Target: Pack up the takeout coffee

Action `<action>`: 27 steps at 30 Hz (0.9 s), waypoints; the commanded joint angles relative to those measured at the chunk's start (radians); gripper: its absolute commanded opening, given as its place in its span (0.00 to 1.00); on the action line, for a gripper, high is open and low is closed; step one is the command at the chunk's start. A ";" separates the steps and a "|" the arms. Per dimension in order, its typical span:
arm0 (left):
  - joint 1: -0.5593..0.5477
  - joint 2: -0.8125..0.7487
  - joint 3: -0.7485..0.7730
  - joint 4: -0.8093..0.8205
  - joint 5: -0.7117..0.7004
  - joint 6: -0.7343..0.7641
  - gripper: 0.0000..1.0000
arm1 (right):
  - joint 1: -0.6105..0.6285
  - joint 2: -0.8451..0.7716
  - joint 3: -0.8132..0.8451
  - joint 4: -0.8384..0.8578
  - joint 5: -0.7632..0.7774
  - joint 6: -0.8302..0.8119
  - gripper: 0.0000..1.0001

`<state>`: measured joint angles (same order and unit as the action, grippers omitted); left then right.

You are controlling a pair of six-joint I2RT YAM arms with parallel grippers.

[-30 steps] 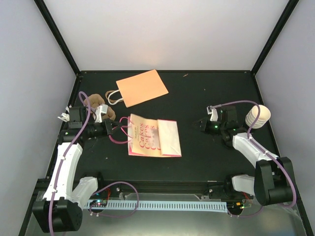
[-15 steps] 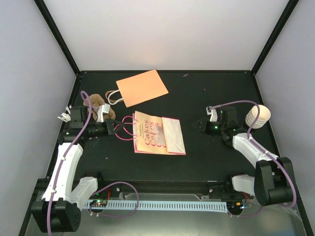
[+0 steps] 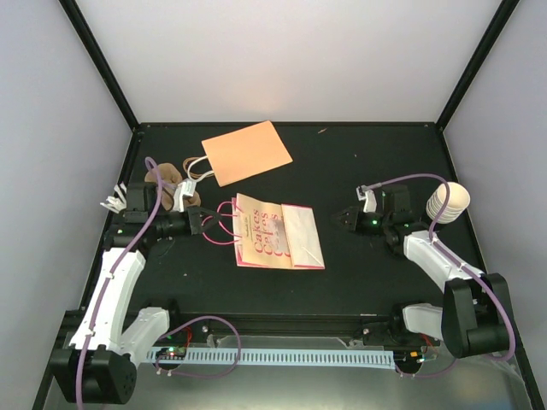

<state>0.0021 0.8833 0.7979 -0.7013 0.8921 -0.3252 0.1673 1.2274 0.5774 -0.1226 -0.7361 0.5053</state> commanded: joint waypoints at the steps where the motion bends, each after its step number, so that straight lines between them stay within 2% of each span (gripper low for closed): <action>1: -0.025 -0.008 0.050 0.046 0.029 -0.018 0.02 | 0.032 -0.019 0.044 -0.028 0.010 -0.035 0.24; 10: -0.085 0.015 0.081 0.072 0.028 -0.036 0.01 | 0.165 -0.065 0.157 -0.146 0.164 -0.085 0.28; 15: -0.104 0.023 0.094 0.077 0.025 -0.037 0.02 | 0.173 -0.168 0.205 -0.180 0.288 -0.114 0.33; 19: -0.112 0.023 0.100 0.077 0.025 -0.037 0.02 | 0.172 -0.233 0.225 -0.196 0.426 -0.092 0.61; 23: -0.115 0.021 0.102 0.071 0.024 -0.031 0.01 | 0.170 -0.240 0.229 -0.200 0.468 -0.068 0.97; 24: -0.115 0.020 0.101 0.069 0.024 -0.029 0.02 | 0.169 -0.236 0.233 -0.202 0.456 -0.069 1.00; 27: -0.115 0.017 0.104 0.059 0.024 -0.020 0.02 | 0.170 -0.194 0.253 -0.213 0.390 -0.072 1.00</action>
<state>-0.1066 0.9051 0.8505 -0.6495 0.8955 -0.3557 0.3363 0.9951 0.7952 -0.3061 -0.3347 0.4313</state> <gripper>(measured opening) 0.029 0.997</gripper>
